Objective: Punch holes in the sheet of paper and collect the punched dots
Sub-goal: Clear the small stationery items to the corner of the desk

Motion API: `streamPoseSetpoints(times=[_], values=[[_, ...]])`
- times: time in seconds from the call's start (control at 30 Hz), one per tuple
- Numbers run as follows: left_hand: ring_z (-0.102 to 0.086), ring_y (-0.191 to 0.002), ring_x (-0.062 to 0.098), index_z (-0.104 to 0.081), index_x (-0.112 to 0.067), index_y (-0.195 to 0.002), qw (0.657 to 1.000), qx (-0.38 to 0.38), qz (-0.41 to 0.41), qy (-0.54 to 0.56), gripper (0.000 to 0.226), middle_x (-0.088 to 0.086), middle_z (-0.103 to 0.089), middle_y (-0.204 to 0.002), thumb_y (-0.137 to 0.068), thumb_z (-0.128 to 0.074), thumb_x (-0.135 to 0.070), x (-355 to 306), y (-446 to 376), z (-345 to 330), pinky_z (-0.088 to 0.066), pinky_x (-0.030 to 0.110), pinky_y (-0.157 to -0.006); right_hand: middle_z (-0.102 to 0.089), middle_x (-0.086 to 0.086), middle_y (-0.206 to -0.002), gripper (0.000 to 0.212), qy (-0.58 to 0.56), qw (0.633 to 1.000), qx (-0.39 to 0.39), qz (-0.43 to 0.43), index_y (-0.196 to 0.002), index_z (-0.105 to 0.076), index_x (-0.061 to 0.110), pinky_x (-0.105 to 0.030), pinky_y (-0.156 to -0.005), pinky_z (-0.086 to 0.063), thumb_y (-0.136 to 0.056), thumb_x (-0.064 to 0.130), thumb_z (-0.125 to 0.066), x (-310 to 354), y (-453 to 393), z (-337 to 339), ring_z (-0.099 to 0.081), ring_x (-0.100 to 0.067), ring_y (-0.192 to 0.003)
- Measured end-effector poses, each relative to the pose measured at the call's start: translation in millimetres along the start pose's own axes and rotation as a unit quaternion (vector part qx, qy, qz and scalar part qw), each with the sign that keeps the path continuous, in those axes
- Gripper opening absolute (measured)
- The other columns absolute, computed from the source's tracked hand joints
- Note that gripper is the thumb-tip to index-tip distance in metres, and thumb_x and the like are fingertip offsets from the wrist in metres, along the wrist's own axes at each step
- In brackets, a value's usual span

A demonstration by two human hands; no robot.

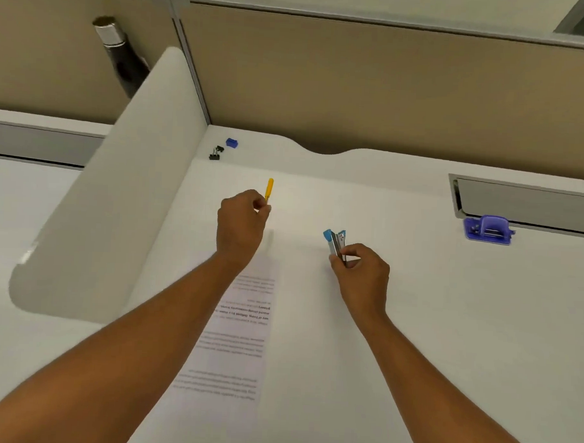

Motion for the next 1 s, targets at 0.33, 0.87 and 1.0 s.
streamPoseSetpoints(times=[0.33, 0.87, 1.0], values=[[-0.073, -0.09, 0.023, -0.079, -0.006, -0.103, 0.999, -0.003, 0.007, -0.039, 0.013, 0.01, -0.08, -0.101, -0.102, -0.07, -0.016, 60.4, -156.9, -23.9, -0.048, 0.026, -0.077, -0.069, 0.007, -0.077, 0.014, 0.027, 0.999, -0.003, 0.03, -0.081, -0.074, 0.014, -0.037, -0.073, -0.059, -0.085, 0.022, -0.085, 73.4, -121.0, -158.0, -0.068, -0.017, -0.07], [-0.071, -0.109, 0.024, -0.076, -0.007, -0.119, 0.993, 0.003, 0.004, -0.119, 0.033, 0.011, -0.077, -0.117, -0.105, -0.067, -0.035, 70.9, -228.6, -67.2, -0.05, 0.028, -0.09, -0.062, -0.008, -0.106, 0.03, 0.177, 0.983, 0.0, 0.055, -0.098, -0.069, 0.011, -0.026, -0.071, -0.044, -0.091, 0.039, -0.078, 110.6, -223.6, -258.6, -0.055, -0.016, -0.079], [-0.07, -0.111, 0.023, -0.076, -0.007, -0.125, 0.994, -0.012, 0.007, -0.105, 0.029, 0.011, -0.078, -0.12, -0.104, -0.067, -0.024, 76.2, -210.2, -59.5, -0.043, 0.022, -0.086, -0.064, -0.007, -0.102, 0.033, 0.169, 0.984, 0.006, 0.058, -0.103, -0.069, 0.01, -0.025, -0.072, -0.042, -0.092, 0.041, -0.075, 107.2, -214.0, -256.6, -0.054, -0.014, -0.082]])
Point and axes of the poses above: each hand's wrist, its own y-axis away from the middle knuckle, its own z-axis out of the back of the hand, x = y × z, the point moved 3 cm from there along -y, towards the middle knuckle
